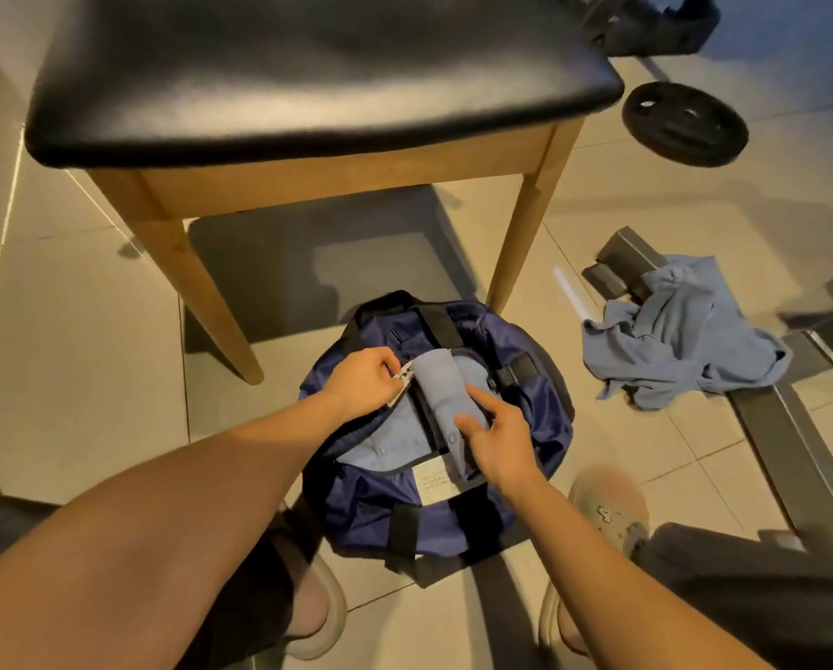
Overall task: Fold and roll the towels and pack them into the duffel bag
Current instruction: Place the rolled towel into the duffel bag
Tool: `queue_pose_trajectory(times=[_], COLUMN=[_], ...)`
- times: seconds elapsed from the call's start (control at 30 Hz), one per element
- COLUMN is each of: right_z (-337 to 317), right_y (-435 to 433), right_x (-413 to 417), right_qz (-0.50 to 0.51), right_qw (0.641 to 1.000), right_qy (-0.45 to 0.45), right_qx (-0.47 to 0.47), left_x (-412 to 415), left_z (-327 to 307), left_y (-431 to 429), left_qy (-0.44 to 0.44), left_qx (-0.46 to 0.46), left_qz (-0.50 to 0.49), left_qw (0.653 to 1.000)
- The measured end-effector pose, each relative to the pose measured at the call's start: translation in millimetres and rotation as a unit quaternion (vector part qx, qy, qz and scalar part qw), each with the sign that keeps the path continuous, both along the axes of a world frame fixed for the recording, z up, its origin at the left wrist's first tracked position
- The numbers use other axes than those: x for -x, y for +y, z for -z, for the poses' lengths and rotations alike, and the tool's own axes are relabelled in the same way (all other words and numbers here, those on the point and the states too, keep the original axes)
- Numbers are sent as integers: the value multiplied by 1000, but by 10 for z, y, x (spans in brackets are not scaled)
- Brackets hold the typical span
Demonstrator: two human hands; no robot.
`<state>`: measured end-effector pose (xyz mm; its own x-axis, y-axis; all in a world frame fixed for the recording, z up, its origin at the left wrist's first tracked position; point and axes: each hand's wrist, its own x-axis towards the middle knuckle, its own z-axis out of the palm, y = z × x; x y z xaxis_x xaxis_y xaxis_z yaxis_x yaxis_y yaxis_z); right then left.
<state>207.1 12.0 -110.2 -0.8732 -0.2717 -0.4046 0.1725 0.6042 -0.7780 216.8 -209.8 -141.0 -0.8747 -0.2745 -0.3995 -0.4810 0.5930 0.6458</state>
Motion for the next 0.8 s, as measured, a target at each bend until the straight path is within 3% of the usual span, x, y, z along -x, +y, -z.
queue_pose_trajectory(times=[0.07, 0.2, 0.6, 0.8], right_z=[32, 31, 175, 343], right_y=[42, 93, -248, -622], right_x=[-33, -82, -392, -295], right_qz=[17, 24, -69, 18], right_qw=[1000, 1000, 996, 999], right_qy=[8, 13, 9, -17], right_qx=[1, -3, -47, -26], left_x=[-49, -56, 35, -15], left_z=[65, 177, 119, 67], left_y=[10, 84, -292, -394], left_qy=[-7, 10, 71, 122], left_qx=[60, 149, 112, 144], left_qz=[67, 96, 16, 37], left_qw=[996, 984, 991, 981])
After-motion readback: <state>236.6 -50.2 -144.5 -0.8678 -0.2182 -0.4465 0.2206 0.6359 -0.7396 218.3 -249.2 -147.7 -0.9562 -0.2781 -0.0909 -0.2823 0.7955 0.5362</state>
